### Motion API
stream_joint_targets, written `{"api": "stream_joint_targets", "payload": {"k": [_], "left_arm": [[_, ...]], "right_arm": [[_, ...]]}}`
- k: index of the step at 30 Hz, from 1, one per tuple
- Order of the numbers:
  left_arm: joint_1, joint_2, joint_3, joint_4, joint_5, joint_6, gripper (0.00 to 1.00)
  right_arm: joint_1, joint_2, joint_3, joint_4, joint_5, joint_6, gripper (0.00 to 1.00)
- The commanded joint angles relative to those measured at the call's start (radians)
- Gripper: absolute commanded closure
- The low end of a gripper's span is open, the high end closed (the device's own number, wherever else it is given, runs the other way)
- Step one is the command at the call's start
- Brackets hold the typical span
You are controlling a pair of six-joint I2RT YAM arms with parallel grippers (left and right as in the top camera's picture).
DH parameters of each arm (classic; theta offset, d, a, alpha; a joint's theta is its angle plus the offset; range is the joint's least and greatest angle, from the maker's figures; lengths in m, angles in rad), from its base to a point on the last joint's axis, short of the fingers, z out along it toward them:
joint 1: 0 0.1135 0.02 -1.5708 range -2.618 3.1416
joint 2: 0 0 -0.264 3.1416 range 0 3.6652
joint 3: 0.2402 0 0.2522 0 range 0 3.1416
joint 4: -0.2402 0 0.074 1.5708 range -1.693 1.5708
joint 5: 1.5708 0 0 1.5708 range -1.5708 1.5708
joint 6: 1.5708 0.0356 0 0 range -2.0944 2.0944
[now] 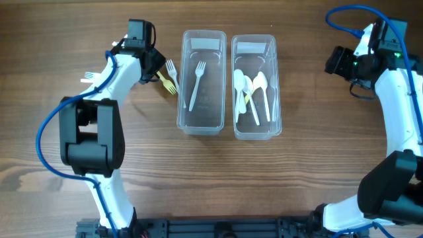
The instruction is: Pack container
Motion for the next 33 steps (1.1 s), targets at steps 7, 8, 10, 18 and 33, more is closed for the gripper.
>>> {"api": "stream_joint_targets", "payload": {"k": [7, 8, 10, 18, 33], "left_arm": [[0.003, 0.060, 0.010, 0.019, -0.028, -0.078, 0.56], [0.005, 0.060, 0.010, 0.018, -0.032, -0.078, 0.57], [0.005, 0.065, 0.010, 0.013, -0.037, -0.077, 0.58], [0.005, 0.114, 0.010, -0.029, -0.037, -0.063, 0.54], [0.007, 0.114, 0.011, -0.054, 0.017, 0.063, 0.52]], "right_arm": [[0.002, 0.013, -0.003, -0.009, -0.017, 0.004, 0.19], [0.002, 0.013, -0.003, -0.009, -0.017, 0.005, 0.19], [0.002, 0.013, -0.003, -0.012, -0.017, 0.005, 0.20], [0.002, 0.013, -0.003, -0.034, -0.017, 0.004, 0.23], [0.002, 0.013, -0.003, -0.034, -0.043, 0.004, 0.26]]}}
